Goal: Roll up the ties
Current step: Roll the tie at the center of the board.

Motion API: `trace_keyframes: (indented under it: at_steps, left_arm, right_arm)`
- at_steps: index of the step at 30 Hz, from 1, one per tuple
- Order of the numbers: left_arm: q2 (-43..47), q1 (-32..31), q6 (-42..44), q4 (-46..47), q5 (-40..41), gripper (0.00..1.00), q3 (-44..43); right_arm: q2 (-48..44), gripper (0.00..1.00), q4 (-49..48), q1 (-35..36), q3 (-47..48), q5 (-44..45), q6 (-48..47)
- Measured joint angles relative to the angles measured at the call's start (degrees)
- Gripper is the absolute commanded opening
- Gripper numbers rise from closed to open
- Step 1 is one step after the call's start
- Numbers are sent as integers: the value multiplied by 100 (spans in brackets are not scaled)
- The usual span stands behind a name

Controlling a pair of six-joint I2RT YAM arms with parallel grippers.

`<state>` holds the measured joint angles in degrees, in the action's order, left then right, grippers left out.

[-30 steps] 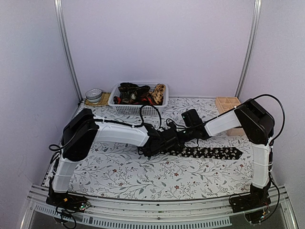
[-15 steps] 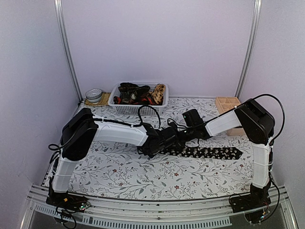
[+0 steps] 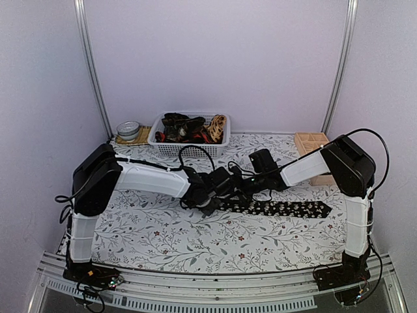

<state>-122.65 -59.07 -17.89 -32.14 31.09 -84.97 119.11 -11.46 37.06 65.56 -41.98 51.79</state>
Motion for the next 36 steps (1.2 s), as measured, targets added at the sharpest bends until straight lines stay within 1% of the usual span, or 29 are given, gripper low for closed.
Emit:
trace_keyframes:
  at_steps: [4,5,10,14,20,23,26,30,36]
  left_arm:
    - [162,92,-48,308,-334,35,208]
    - [203,120,-66,385,-400,37,269]
    - [468,238,-107,715,-590,42,601]
    - [789,280,-92,896,-616,43,811]
    - [1266,284,-28,1178,-605,44,846]
    - [1408,284,4,1349,-612,51,933]
    - [1550,297,39,1475,-623,62,1095]
    - [2068,505,24,1722,-796,73,1641]
    - [3195,1325,-175,2275,-1381,74,2697]
  right_arm:
    - [0,61,-28,4,0,-13,0]
    - [0,61,-28,4,0,-15,0]
    - [0,61,-42,4,0,-17,7]
    - [0,61,-42,4,2,-15,7]
    - [0,61,-33,4,35,-17,7]
    - [0,61,-22,4,79,-17,7]
    - [0,61,15,4,142,-15,7]
    - [0,63,111,4,260,2,-4]
    - [0,64,358,4,341,205,-22]
